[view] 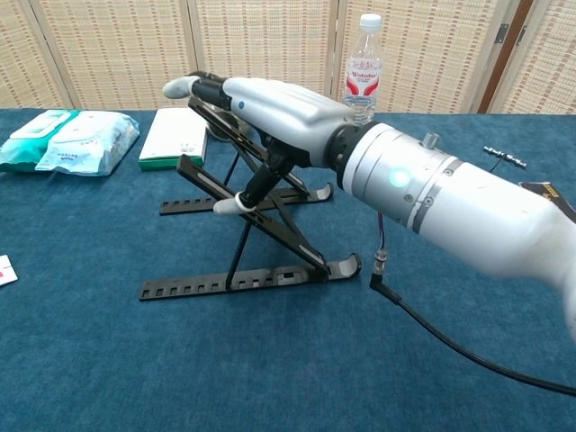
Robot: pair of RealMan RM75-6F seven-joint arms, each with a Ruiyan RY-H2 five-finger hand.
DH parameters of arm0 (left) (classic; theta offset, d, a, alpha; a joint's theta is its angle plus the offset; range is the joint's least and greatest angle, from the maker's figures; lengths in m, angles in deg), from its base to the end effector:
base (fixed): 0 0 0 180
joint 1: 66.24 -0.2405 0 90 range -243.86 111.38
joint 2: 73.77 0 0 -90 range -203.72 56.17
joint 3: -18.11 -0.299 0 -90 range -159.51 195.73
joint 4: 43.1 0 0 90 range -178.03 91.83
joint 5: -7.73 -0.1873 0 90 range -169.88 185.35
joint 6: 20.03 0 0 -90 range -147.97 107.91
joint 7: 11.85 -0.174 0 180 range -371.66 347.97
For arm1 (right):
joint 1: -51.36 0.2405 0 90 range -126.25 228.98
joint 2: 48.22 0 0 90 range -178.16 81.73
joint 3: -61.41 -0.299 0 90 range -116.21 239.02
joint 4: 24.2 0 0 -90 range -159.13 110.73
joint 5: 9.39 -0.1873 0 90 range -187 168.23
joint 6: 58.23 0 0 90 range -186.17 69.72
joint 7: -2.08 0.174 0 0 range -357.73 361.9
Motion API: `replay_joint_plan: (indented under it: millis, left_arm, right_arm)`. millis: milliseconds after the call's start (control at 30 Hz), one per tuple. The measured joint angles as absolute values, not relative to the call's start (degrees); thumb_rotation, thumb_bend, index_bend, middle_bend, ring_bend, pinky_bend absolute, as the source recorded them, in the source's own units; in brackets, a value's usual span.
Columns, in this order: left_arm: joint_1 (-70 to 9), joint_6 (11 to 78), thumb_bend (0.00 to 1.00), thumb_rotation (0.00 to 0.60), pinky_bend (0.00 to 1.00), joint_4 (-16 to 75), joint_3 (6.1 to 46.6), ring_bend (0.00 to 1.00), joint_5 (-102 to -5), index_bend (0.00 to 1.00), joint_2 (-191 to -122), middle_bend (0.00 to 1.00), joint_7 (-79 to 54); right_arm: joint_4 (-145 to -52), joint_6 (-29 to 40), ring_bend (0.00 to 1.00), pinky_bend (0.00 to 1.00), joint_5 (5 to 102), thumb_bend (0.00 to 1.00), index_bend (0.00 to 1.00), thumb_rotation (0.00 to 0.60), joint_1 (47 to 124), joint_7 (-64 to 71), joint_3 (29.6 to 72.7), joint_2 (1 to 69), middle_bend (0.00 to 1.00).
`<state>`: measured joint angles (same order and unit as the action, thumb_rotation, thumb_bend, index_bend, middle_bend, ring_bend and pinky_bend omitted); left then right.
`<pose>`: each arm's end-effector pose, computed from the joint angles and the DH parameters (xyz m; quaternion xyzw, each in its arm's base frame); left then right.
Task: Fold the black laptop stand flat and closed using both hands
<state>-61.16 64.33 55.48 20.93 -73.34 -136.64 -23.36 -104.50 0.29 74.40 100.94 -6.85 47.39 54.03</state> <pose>-0.3352 0.2115 0.1993 -0.5985 -0.3772 -0.3356 0.6220 -0.0388 -0.3678 -0.0587 0.7532 -0.2966 0.5281 0.2566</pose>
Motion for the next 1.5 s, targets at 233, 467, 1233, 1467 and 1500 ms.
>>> replay_joint_plan:
  millis: [233, 467, 1233, 1467, 1500]
  left_arm:
    - [-61.0, 63.8, 0.15, 0.6, 0.0, 55.3, 20.7, 0.07, -73.6, 0.0, -136.6, 0.08, -22.8]
    - [-60.6, 63.1, 0.15, 0.6, 0.0, 55.3, 20.6, 0.07, -74.0, 0.0, -136.5, 0.08, -22.5]
    - [-59.4, 61.7, 0.15, 0.6, 0.0, 56.3, 20.3, 0.07, -75.3, 0.0, -136.8, 0.08, -23.1]
    - [-59.4, 61.7, 0.15, 0.6, 0.0, 56.8, 20.2, 0.07, -75.3, 0.0, -136.7, 0.08, -23.4]
    - [-59.4, 61.8, 0.15, 0.6, 0.0, 56.8, 20.1, 0.07, -75.3, 0.0, -136.6, 0.08, -23.5]
  right_arm:
    - [-102.4, 2.6, 0.0, 0.0, 75.4, 0.27, 0.0, 0.6, 100.4, -5.9, 48.3, 54.8, 0.0]
    - [-102.5, 6.4, 0.0, 0.0, 76.6, 0.29, 0.0, 0.6, 98.4, -6.2, 49.5, 53.7, 0.0]
    - [-108.5, 20.0, 0.0, 0.0, 77.9, 0.29, 0.0, 0.6, 84.9, -4.0, 53.8, 43.1, 0.0]
    - [-108.4, 21.0, 0.0, 0.0, 78.1, 0.29, 0.0, 0.6, 83.2, -3.4, 54.1, 41.8, 0.0]
    - [-108.5, 21.0, 0.0, 0.0, 78.2, 0.29, 0.0, 0.6, 83.1, -3.0, 54.1, 41.6, 0.0]
